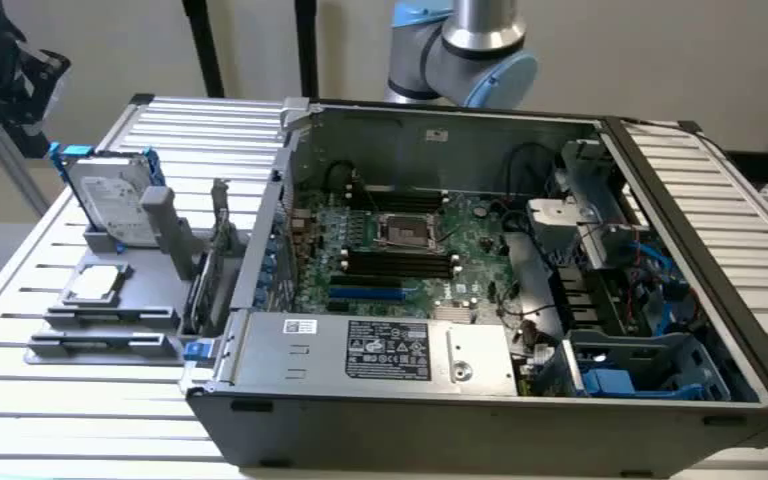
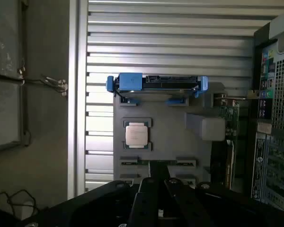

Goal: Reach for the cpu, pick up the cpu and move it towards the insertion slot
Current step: 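Pick up the cpu and move it towards the insertion slot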

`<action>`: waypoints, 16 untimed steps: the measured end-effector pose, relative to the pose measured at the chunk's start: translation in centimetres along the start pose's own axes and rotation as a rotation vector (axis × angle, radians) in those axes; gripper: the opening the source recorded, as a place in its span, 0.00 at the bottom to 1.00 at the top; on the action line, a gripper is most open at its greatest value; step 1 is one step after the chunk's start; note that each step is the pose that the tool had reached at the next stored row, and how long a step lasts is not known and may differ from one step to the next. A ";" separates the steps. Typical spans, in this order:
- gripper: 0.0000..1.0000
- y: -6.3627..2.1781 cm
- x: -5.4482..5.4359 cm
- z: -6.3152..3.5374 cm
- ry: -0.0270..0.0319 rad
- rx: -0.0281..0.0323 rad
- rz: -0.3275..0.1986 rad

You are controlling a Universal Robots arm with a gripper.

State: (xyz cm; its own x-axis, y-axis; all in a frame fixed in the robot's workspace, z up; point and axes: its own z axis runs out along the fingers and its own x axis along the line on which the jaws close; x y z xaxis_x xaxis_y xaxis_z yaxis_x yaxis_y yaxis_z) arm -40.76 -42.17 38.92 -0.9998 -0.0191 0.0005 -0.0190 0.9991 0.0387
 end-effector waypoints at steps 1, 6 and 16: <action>0.11 0.00 0.0 0.00 -0.0001 -0.0001 0.000; 0.11 0.00 0.0 0.00 0.0000 -0.0003 0.000; 0.11 0.02 1.8 0.56 -0.0001 -0.0001 0.000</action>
State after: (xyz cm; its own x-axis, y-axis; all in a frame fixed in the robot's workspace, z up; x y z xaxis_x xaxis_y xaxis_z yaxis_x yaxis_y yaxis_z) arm -42.51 -42.16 38.37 -0.9998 -0.0191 0.0004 -0.0190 0.9991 0.0388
